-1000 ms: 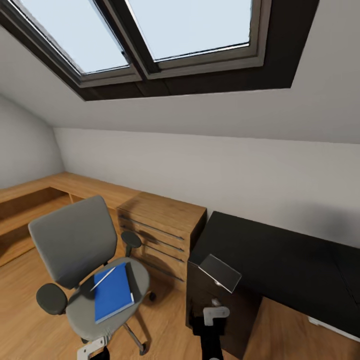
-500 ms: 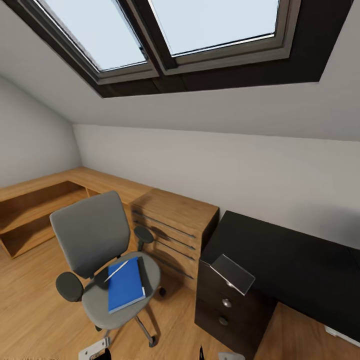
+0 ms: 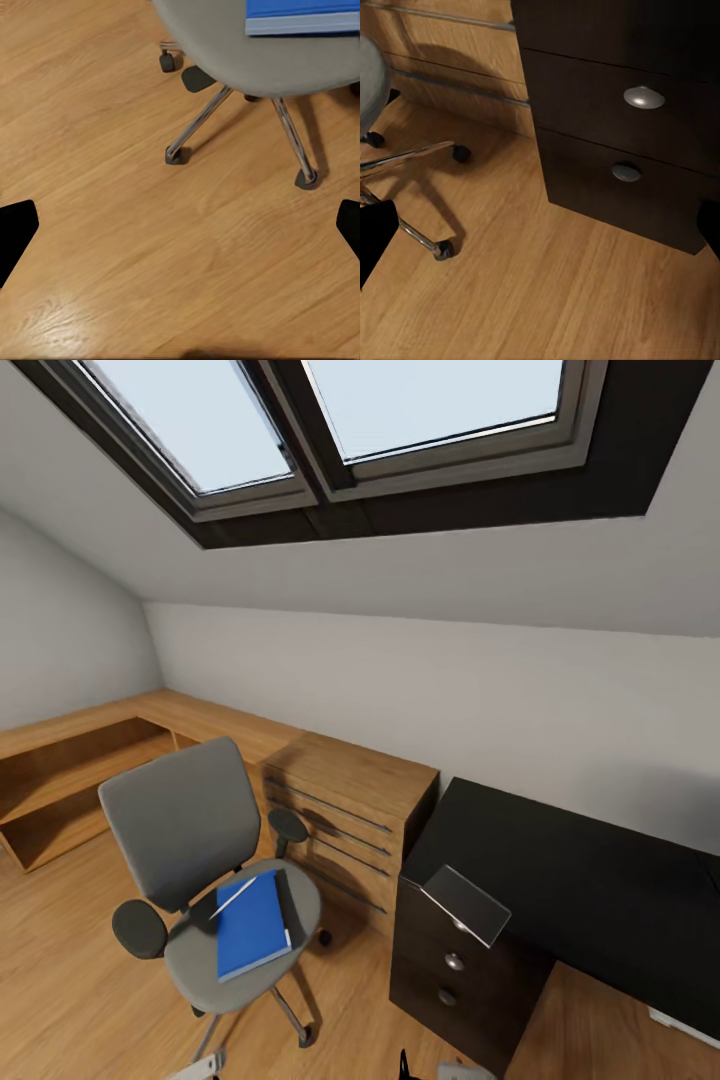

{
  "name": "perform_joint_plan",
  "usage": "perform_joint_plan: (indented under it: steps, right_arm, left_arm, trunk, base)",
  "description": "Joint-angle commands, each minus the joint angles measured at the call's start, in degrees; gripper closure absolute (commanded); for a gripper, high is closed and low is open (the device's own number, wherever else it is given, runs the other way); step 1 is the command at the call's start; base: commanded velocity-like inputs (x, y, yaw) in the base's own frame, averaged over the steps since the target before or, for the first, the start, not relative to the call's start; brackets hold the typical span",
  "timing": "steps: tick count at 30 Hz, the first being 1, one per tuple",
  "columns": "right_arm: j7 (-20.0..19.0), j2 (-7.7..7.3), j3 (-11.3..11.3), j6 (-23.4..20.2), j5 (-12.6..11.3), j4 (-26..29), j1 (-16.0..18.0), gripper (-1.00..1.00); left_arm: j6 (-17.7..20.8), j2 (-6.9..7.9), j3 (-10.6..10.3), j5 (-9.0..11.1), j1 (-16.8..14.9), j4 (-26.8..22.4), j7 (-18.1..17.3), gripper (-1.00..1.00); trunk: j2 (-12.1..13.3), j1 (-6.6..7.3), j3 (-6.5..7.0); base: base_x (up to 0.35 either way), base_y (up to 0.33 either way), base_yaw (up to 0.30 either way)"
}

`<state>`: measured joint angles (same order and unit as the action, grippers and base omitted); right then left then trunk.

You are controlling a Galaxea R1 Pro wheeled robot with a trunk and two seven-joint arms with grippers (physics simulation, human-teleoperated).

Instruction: In the bedroom, organize the workspace by keeping the computer under the desk, ensuring the monitor is on the desk, placing the keyboard on the desk next to the monitor, placing the mouse on the desk next to the keyboard, moving the folder from the swivel chair onto the desk next to the mouse, stacking the notebook on top of the folder with the pen on top of the notebook, and positioning the swivel chair next to the desk.

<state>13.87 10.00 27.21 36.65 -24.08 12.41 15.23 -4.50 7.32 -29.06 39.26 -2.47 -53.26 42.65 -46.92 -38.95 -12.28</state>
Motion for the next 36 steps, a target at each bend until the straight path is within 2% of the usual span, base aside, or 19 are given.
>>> perform_joint_plan:
  steps: [1,7,13,16,30,36]
  right_arm:
    - [0.34,0.0,0.52,0.61,-0.18,-0.07,0.06,-1.0]
    - [0.2,0.0,0.35,1.52,-0.56,-0.1,0.08,-1.0]
    - [0.19,0.0,0.41,1.66,-0.38,-0.07,0.07,-1.0]
    - [0.19,0.0,0.4,1.66,-0.38,-0.09,0.08,-1.0]
    - [0.25,0.0,0.35,1.67,-0.36,-0.11,0.06,-1.0]
    - [0.21,0.0,0.31,1.74,-0.29,-0.11,0.06,-1.0]
  left_arm:
    - [-0.5,0.08,-0.32,0.56,-0.08,0.32,0.33,-1.0]
    - [-0.59,-0.09,-0.3,0.56,-0.08,0.97,0.18,-1.0]
    - [-0.67,-0.19,-0.16,0.56,-0.08,1.19,-3.29,-1.0]
    - [-0.68,-0.2,-0.14,0.56,-0.08,1.21,-3.86,-1.0]
    - [-0.69,-0.2,-0.12,0.61,-0.08,1.22,-4.24,-1.0]
    - [-0.69,-0.2,-0.11,0.71,-0.08,1.22,-4.24,-1.0]
  trunk:
    - [-0.07,-0.01,-0.09]
    - [-0.07,-0.01,-0.09]
    - [-0.07,-0.01,-0.09]
    - [-0.07,-0.01,-0.09]
    - [-0.07,-0.01,-0.09]
    - [-0.07,-0.01,-0.09]
  base:
    - [0.0,0.0,0.0]
    - [0.0,0.0,0.0]
    - [-0.065,0.059,0.002]
    - [-0.208,0.188,0.068]
    - [-0.182,0.256,0.238]
    - [-0.076,0.141,0.257]
